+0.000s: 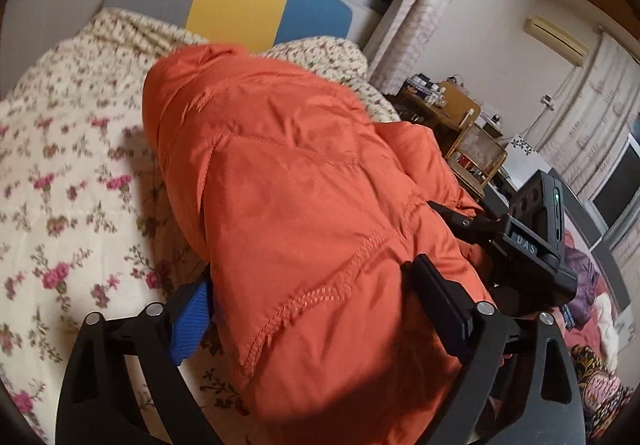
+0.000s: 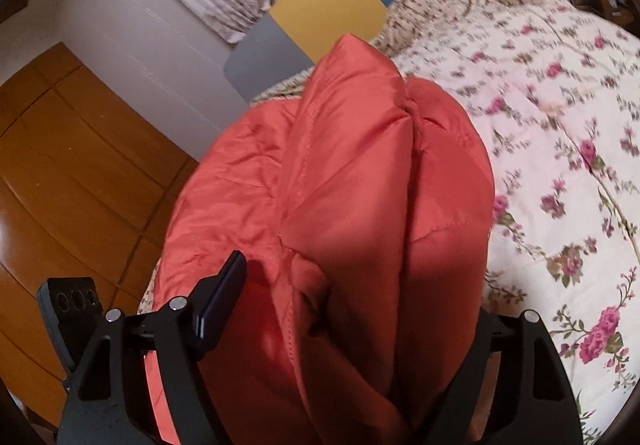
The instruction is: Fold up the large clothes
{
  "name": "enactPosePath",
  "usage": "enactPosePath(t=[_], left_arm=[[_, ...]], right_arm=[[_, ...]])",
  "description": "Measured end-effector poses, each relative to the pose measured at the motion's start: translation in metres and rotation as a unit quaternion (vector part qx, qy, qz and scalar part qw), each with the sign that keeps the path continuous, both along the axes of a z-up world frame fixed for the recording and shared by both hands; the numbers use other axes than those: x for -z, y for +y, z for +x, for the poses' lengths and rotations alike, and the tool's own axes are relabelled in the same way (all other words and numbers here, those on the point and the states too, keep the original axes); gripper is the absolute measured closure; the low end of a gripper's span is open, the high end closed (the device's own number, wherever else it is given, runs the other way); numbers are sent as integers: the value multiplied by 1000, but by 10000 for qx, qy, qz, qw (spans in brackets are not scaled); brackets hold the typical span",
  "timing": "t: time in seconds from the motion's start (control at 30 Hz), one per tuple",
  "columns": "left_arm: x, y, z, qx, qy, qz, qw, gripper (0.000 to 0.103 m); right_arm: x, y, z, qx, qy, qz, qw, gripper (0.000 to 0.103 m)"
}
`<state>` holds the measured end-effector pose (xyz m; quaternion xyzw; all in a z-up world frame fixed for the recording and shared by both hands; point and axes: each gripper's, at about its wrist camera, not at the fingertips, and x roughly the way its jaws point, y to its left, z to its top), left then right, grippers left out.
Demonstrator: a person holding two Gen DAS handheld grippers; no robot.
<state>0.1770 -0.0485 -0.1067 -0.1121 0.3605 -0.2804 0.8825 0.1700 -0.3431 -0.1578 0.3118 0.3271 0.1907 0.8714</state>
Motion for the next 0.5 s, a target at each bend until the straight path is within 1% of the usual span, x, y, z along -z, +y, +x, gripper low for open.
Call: enactPosePath(t=[0.07,0.13,0.2,0.23,0.3,0.33,0.37,0.4,0.43,0.47,0.5], left_arm=[[-6,4,-4,9,-122,25,9999,15],[-6,9,-4,12,-135,60,9999,16],[-2,12,-3,45,-17,115,9999,16],[2,15,-3,12,73,107,9999,16],[12,23,-1,-61,283,-57,9996,14],[16,27,-1,-110,373,-154,9991,12],[18,29,-1,-145,409,-185,9989,9],[20,30,-1,-155,434,-220,9987,8],[21,29,-1,-120,442,-230,9987,7],[21,28,1,-82,449,-228,9987,3],[22,24,3,-26,463,-221,9987,3]], right_arm=[[-2,6,1,-51,16,-69,10000,25],[1,9,3,-31,168,-147,9997,25],[2,7,3,109,246,-232,9994,25],[2,6,1,237,296,-362,9986,23],[3,3,-3,401,371,-598,9967,15],[5,2,-3,441,414,-681,9958,6],[8,0,-4,446,489,-800,9946,3],[11,0,-3,381,530,-819,9945,2],[17,-3,-1,237,599,-730,9952,2],[25,-6,4,78,762,-476,9959,2],[31,-9,9,-36,886,-251,9957,2]])
